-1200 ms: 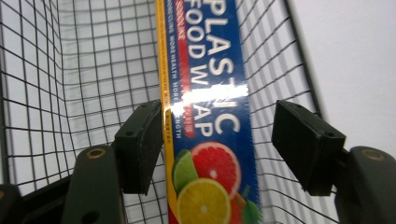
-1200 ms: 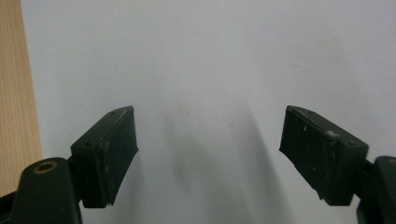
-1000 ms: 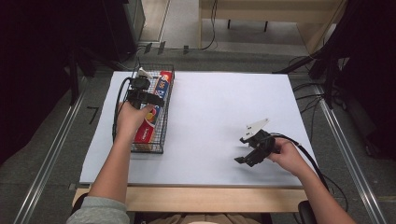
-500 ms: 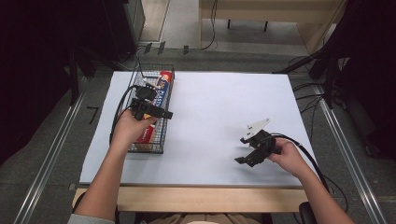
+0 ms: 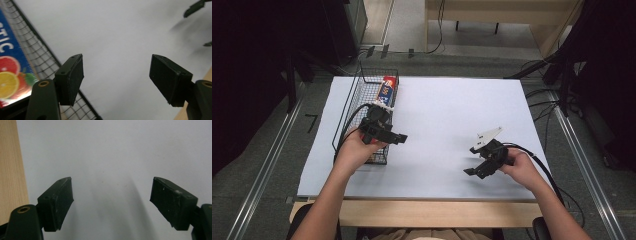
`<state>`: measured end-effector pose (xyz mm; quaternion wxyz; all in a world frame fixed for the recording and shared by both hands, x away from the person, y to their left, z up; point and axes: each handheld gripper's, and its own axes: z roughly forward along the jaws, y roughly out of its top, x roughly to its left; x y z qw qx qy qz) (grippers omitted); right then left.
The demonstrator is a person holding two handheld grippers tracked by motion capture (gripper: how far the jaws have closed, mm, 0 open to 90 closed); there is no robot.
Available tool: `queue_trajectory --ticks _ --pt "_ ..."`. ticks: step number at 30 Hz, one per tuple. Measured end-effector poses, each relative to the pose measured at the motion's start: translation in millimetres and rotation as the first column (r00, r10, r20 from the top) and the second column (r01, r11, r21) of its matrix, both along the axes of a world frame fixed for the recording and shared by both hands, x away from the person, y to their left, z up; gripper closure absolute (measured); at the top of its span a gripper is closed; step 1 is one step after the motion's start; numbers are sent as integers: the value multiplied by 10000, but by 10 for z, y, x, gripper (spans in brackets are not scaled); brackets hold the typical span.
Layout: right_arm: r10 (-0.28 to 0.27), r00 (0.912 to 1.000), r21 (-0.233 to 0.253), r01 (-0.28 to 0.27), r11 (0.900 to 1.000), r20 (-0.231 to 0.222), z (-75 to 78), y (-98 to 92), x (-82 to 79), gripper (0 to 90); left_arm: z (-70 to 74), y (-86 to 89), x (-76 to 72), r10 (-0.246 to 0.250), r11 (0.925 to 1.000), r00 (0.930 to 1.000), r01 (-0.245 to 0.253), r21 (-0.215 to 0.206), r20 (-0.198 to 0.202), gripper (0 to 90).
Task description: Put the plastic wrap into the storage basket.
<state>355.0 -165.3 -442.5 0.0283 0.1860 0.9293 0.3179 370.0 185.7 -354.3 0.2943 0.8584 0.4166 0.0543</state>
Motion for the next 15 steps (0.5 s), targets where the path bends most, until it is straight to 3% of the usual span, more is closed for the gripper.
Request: queue_trajectory --ticks 5,9,15 --pt "24 10000 11 -24 10000 31 1 1 -2 191 -108 -148 -130 -815 9967 9965 814 68 175 273" --pt "66 9999 21 -66 10000 80 2 1 -2 191 -226 -260 -226 -1293 9916 9915 1294 -65 145 272" --pt "101 9999 1 -101 9999 38 2 5 -11 191 -291 -367 -319 -1816 9833 9824 1820 -52 435 257"
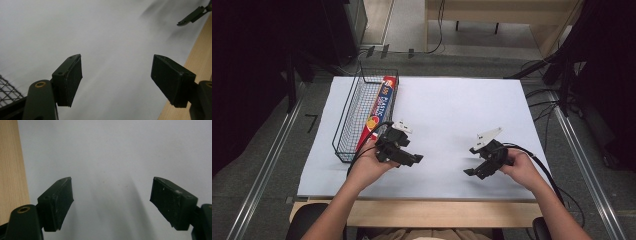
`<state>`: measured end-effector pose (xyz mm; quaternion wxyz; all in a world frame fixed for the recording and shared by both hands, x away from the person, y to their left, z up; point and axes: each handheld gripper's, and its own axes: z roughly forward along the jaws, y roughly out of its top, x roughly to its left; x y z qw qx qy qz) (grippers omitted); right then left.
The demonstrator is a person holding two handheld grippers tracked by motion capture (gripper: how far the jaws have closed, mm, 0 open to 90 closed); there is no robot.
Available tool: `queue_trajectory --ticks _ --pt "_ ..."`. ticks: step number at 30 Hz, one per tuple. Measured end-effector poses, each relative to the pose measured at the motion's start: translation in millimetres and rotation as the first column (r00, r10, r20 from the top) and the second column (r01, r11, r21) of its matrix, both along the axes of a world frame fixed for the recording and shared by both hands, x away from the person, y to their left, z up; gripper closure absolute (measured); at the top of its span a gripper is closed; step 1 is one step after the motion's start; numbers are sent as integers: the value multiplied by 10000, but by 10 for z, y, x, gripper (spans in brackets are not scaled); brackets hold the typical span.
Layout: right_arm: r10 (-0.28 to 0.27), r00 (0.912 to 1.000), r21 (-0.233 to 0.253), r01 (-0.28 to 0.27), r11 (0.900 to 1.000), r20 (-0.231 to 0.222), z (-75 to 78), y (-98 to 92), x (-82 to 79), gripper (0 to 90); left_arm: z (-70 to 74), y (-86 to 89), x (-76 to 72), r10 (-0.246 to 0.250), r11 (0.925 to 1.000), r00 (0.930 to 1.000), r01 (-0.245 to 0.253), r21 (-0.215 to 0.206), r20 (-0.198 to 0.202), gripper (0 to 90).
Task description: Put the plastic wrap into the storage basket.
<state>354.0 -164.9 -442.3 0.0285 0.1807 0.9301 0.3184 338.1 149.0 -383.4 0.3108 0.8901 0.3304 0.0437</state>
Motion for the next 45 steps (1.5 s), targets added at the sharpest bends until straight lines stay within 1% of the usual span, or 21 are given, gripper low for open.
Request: queue_trajectory --ticks 1,5,6,9,12,13,16,19,23,31,41,44,45 --pt "-3 10000 5 3 10000 -15 -1 -1 1 191 -8 -13 -12 -61 10000 10000 61 -39 31 257" --pt "9 10000 -16 -9 10000 -32 -6 3 0 191 -70 -60 -38 -344 9991 9993 340 -253 -177 256" --pt "7 10000 -31 -7 10000 -20 -7 5 -2 191 -91 -74 -44 -416 9988 9988 409 -258 -263 256" --pt "22 10000 -46 -22 10000 -13 -10 7 -1 191 -130 -96 -53 -543 9984 9980 538 -166 -335 257" --pt "26 10000 -49 -26 10000 -27 -12 8 1 191 -152 -104 -60 -641 9979 9976 639 -105 -253 257" --pt "27 10000 -46 -27 10000 -50 -14 10 -1 191 -154 -101 -60 -635 9980 9978 633 -78 -207 257" --pt "97 9999 -87 -97 9999 -39 -20 14 1 191 -170 -94 -56 -625 9978 9978 620 -226 -202 256" --pt "135 9999 -70 -135 9999 -18 -20 15 0 191 -181 -84 -48 -611 9981 9980 608 -129 -180 256" --pt "122 9999 -66 -123 9999 -46 -18 14 0 191 -187 -76 -43 -593 9981 9980 589 -195 -234 256" --pt "151 9999 -90 -152 9998 -51 -23 19 -2 191 -220 -60 -29 -517 9986 9983 514 -123 -254 255" --pt "209 9998 -177 -210 9996 -15 -32 26 -4 191 -268 -57 -16 -569 9984 9976 570 13 -387 255" --pt "191 9998 -178 -192 9997 -43 -33 25 -4 191 -300 -71 -11 -550 9982 9980 558 222 -319 252" --pt "185 9998 -175 -185 9997 -37 -34 24 -3 191 -312 -77 -11 -538 9983 9981 545 229 -290 249"
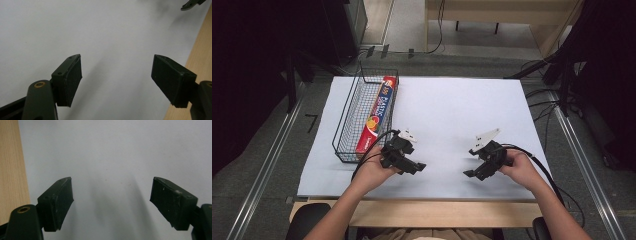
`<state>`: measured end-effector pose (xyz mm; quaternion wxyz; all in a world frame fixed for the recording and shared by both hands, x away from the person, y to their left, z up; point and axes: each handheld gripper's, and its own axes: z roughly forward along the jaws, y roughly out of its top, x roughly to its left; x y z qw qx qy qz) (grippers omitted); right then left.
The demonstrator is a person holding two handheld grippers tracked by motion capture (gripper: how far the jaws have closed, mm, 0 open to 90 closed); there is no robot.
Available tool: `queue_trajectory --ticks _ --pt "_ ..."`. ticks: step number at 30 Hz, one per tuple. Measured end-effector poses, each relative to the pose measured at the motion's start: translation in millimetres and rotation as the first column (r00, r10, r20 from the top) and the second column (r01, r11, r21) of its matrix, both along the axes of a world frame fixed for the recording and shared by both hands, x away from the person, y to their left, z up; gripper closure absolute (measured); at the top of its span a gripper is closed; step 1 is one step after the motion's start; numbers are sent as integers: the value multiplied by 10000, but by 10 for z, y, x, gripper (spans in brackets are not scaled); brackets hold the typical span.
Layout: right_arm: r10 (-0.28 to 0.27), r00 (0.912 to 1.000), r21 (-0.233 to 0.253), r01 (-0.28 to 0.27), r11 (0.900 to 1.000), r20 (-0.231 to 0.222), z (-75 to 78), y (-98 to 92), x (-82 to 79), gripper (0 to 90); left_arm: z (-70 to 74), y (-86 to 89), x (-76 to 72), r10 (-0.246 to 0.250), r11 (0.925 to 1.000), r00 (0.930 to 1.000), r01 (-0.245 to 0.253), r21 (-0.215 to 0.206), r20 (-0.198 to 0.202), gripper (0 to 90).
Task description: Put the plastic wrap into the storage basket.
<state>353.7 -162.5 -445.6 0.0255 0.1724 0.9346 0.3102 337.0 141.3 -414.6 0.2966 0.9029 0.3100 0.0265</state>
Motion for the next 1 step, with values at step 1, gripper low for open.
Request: queue_trajectory --ticks 1 --pt "-12 10000 -12 12 10000 -14 0 -1 0 191 -14 -8 0 13 10000 10000 -13 31 7 248"
